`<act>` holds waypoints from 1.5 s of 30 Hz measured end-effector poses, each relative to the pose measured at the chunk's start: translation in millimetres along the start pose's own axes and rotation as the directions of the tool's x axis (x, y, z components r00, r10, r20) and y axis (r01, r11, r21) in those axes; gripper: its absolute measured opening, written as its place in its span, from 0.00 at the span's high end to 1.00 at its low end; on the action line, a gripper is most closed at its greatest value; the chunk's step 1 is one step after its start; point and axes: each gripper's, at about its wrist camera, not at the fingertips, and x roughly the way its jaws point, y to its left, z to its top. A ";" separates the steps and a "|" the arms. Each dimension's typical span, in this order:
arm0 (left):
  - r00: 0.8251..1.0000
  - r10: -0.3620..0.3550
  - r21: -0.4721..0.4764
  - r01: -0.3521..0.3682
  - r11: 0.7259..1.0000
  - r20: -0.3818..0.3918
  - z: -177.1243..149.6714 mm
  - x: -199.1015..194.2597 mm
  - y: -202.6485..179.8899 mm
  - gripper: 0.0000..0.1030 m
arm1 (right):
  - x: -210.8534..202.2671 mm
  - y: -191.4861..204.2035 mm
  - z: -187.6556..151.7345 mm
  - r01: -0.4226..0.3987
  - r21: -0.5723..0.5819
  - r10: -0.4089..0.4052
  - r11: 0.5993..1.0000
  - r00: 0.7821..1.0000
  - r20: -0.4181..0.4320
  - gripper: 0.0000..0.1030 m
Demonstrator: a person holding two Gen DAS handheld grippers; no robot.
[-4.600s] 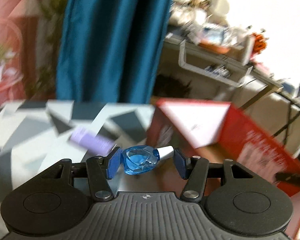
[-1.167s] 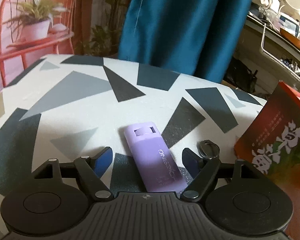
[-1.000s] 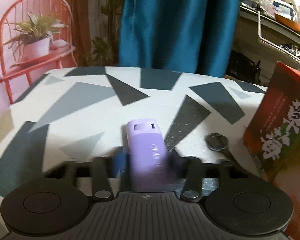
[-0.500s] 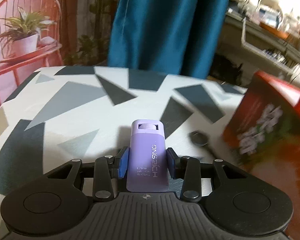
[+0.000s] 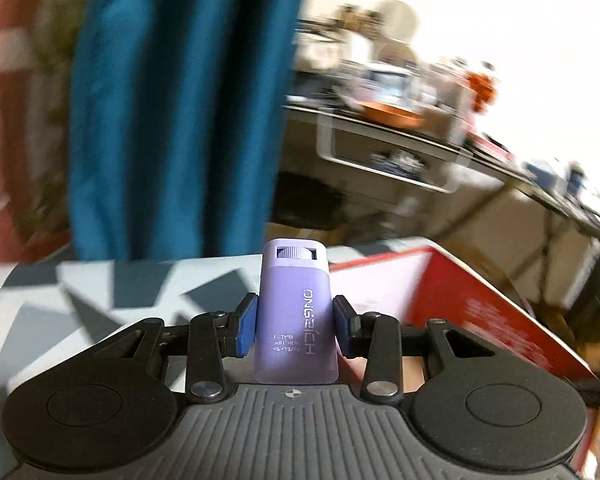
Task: Organize rigid objects
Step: 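Carry the USB stick into the red box and open the left tool, then move the left tool back down to the black key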
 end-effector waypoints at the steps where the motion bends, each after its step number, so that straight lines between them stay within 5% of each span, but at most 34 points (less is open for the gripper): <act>1: 1.000 -0.021 0.036 0.021 0.999 -0.013 0.7 1.3 -10.5 0.59 | -0.1 -0.1 0.1 0.000 0.000 0.000 1.000 1.000 0.000 0.83; 7: 0.985 -0.130 0.203 0.150 0.968 -0.110 -12.7 20.0 -56.3 0.59 | -0.4 0.1 0.5 -0.003 -0.002 0.003 1.000 1.000 -0.002 0.83; 23: 0.935 -0.236 0.298 0.312 0.902 -0.265 -44.9 29.4 -81.6 0.59 | 0.5 0.3 0.3 -0.006 0.000 0.006 1.000 1.000 0.002 0.82; 27: 0.937 -0.214 0.341 0.303 0.890 -0.276 -49.9 32.9 -90.6 0.59 | 0.3 -0.3 0.0 -0.007 0.003 0.007 1.000 1.000 0.002 0.82; 32: 0.929 -0.248 0.280 0.323 0.904 -0.274 -43.1 35.7 -82.3 0.59 | 0.2 -0.4 0.0 -0.008 0.004 0.008 1.000 1.000 0.002 0.82; 38: 0.952 -0.254 0.189 0.285 0.940 -0.172 -23.8 27.8 -59.6 0.52 | 0.1 -0.6 -0.3 -0.008 0.003 0.008 1.000 1.000 0.001 0.82; 45: 0.993 -0.089 -0.012 0.089 0.996 -0.082 -7.8 21.5 6.4 0.50 | 0.3 -0.4 -1.2 -0.009 0.005 0.009 1.000 1.000 0.002 0.82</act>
